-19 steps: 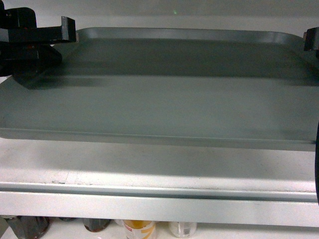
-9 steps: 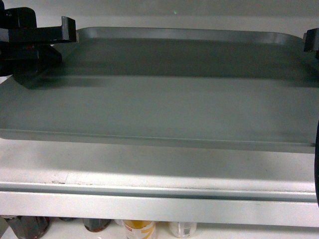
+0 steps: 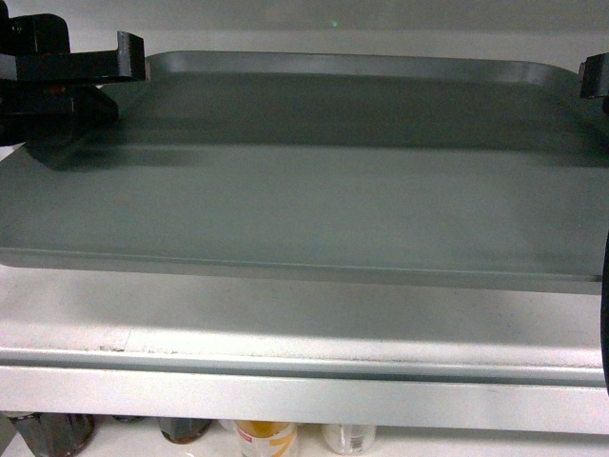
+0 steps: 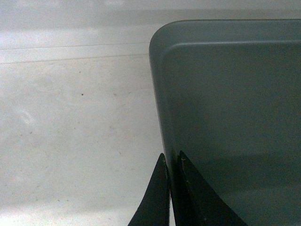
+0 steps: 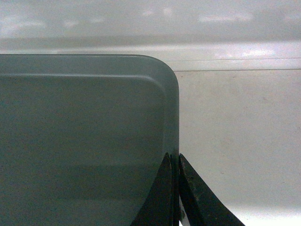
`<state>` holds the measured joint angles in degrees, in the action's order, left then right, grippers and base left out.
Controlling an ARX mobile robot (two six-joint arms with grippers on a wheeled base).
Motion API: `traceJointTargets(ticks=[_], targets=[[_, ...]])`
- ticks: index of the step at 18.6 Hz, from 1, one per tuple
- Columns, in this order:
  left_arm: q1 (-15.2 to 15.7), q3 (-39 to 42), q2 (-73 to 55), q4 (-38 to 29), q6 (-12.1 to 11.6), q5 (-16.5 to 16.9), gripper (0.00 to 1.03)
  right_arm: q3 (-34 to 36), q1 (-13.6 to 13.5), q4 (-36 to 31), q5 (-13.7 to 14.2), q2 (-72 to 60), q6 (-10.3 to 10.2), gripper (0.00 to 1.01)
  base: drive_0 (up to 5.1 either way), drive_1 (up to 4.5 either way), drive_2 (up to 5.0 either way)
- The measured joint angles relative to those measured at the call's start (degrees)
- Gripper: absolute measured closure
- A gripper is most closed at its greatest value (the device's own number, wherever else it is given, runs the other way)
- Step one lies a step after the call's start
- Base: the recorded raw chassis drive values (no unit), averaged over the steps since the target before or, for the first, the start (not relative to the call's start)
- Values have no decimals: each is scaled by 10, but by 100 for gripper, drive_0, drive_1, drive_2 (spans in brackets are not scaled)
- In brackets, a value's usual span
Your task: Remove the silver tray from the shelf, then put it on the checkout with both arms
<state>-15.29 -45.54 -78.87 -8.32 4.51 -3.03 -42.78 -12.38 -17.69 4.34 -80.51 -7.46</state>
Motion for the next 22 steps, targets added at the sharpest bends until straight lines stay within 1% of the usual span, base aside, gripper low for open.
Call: traceJointTargets(ticks=[8, 10, 22], targets=[[0, 0, 0, 0, 0, 0, 100, 0, 0, 0, 0, 0, 0, 99, 0, 0, 0], [0, 0, 0, -1, 0, 0, 100, 0, 0, 0, 0, 0, 0, 99, 0, -148, 148], [-3, 0, 0, 1, 0, -2, 100, 0, 1, 3, 0, 0, 0, 99, 8, -404, 421]])
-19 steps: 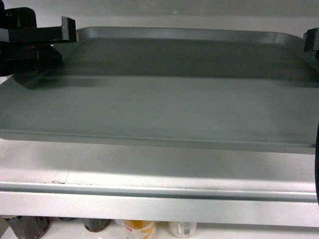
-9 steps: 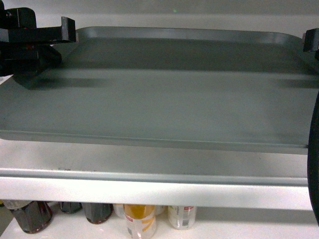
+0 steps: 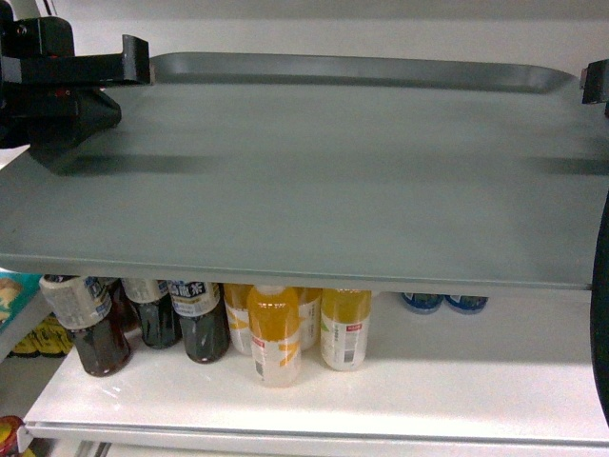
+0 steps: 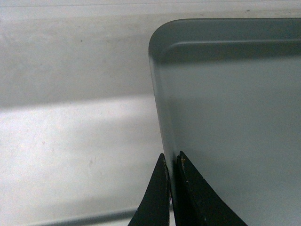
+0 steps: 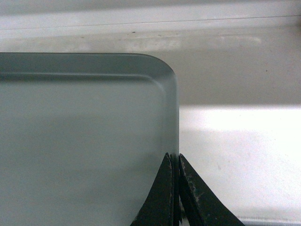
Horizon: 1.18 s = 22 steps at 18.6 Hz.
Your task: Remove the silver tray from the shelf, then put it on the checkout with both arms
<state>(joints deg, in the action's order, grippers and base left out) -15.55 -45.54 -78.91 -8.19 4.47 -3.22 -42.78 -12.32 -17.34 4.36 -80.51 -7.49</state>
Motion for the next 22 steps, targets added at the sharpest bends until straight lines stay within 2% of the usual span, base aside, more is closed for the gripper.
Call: traceJointTargets(ticks=[22], targets=[[0, 0, 0, 0, -2, 0, 100, 0, 0, -1, -1, 0, 0, 99, 11, -418, 441]])
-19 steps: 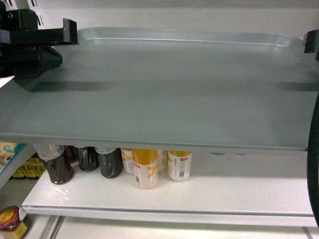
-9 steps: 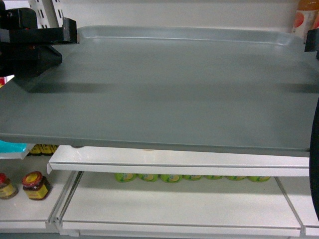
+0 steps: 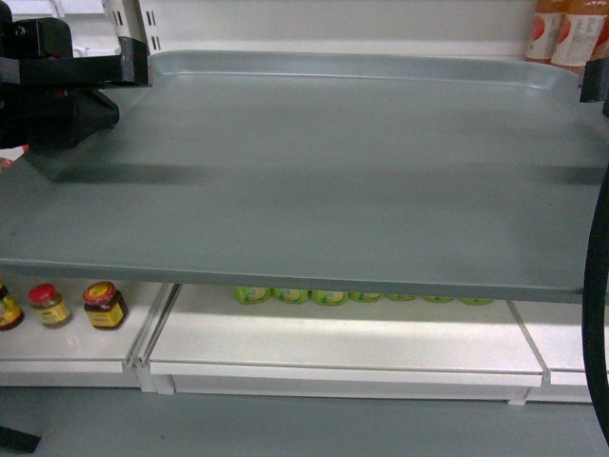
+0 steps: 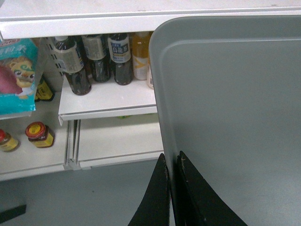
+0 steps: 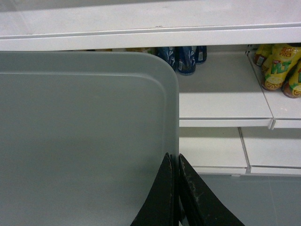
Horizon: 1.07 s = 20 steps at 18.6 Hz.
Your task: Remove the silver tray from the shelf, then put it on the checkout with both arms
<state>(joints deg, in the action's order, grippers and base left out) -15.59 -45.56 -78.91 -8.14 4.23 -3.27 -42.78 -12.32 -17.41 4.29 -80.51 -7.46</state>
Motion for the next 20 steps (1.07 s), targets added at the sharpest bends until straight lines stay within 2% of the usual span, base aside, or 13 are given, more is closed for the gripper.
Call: traceJointTargets(ticks=[20], targets=[[0, 0, 0, -4, -2, 0, 100, 0, 0, -1, 2, 0, 0, 99, 5, -424, 434]])
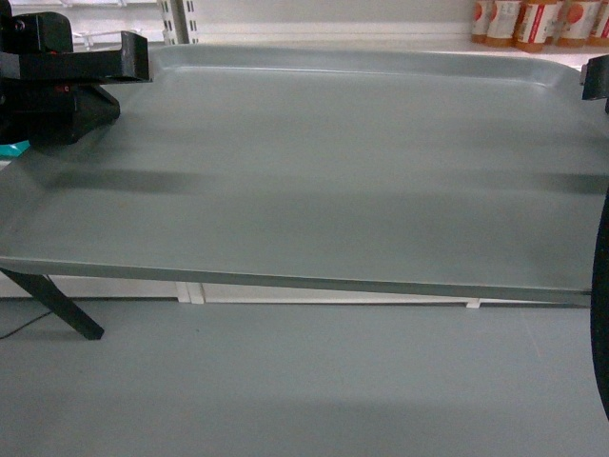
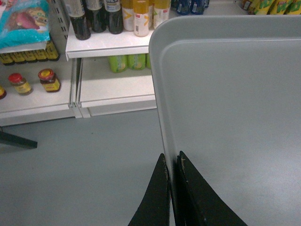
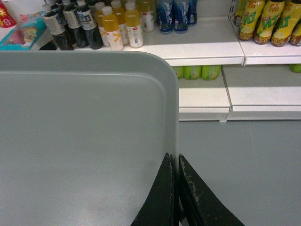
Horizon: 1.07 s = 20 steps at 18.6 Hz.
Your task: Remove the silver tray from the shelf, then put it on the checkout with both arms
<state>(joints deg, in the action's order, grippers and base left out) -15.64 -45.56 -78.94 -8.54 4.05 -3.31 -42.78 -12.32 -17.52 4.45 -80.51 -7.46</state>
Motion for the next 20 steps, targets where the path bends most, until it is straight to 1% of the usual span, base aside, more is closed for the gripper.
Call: traceJointTargets(ticks=[20], targets=[[0, 0, 0, 3, 0, 0, 100, 0, 0, 0, -1, 0, 0, 99, 1, -428, 430]])
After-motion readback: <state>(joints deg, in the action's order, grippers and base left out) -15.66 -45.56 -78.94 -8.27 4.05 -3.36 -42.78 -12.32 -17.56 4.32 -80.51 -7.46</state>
